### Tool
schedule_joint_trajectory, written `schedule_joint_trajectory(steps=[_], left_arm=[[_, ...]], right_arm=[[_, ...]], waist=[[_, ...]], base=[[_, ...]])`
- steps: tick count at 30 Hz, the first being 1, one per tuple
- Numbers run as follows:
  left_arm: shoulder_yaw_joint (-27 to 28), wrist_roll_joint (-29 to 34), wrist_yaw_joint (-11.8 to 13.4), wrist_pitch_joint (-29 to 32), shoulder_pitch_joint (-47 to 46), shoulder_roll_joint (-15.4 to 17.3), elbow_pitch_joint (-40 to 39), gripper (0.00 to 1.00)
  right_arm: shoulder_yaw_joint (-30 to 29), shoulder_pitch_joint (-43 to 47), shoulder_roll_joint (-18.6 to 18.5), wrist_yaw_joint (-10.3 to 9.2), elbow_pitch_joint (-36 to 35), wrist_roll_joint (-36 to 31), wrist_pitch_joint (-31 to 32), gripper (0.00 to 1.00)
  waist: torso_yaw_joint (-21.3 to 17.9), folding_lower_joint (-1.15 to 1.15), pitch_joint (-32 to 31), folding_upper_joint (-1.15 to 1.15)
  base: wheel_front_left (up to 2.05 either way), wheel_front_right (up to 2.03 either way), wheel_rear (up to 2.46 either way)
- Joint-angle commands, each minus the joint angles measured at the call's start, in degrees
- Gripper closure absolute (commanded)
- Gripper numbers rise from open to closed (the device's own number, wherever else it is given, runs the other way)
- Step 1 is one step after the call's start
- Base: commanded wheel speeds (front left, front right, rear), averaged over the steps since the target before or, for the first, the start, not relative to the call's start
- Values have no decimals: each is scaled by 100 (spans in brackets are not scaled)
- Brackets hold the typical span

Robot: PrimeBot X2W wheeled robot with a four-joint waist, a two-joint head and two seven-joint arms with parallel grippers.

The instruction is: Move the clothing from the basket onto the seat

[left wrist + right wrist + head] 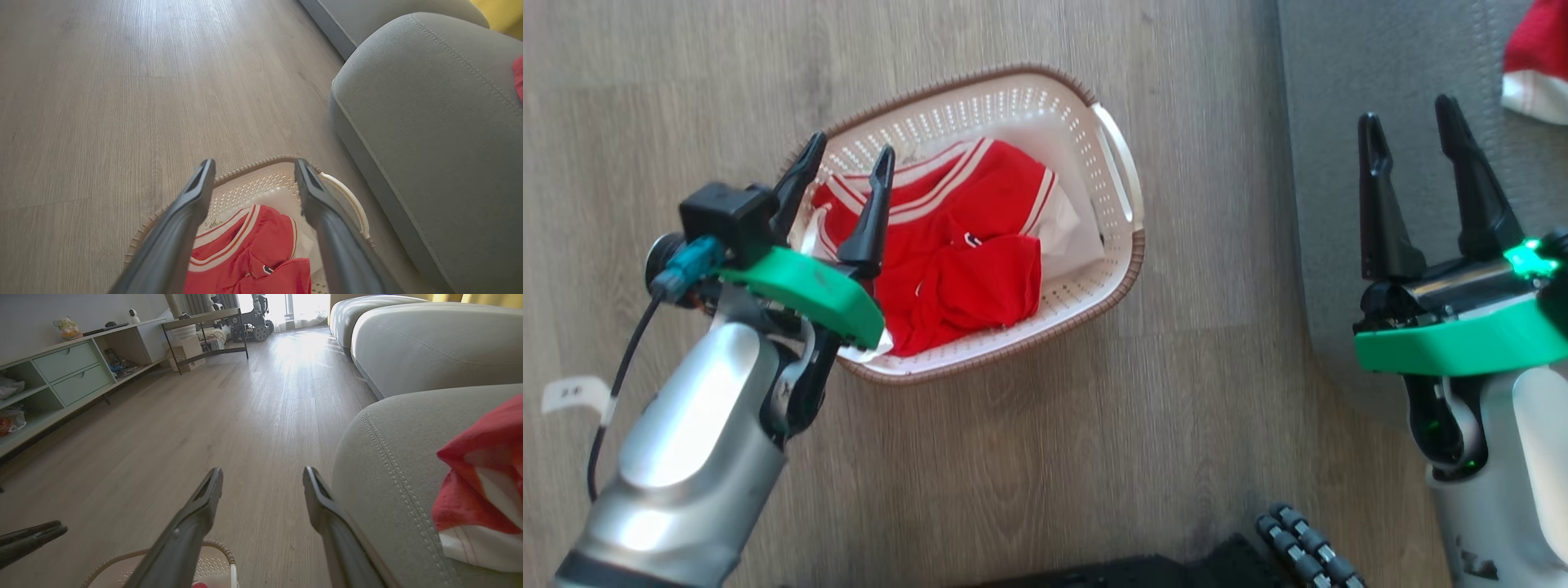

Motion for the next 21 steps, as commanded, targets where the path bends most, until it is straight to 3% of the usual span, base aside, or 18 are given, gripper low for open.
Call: schedule_joint_trajectory(steps=[1,12,21], left_arm=[[125,83,-62,16,-161,75,-40,0],[-506,216,-707,341,-1109,-528,1904,0],[-755,338,-936,462,-2025,-881,3508,0]], right_arm=[[110,-28,41,41,-235,-41,-81,0],[246,-296,115,41,-273,-92,-126,0],[394,-553,213,41,-365,-124,-162,0]], waist=[[-18,0,152,0],[-144,0,694,0],[-407,0,1264,0]], base=[[0,0,0],[0,0,0],[0,0,0]])
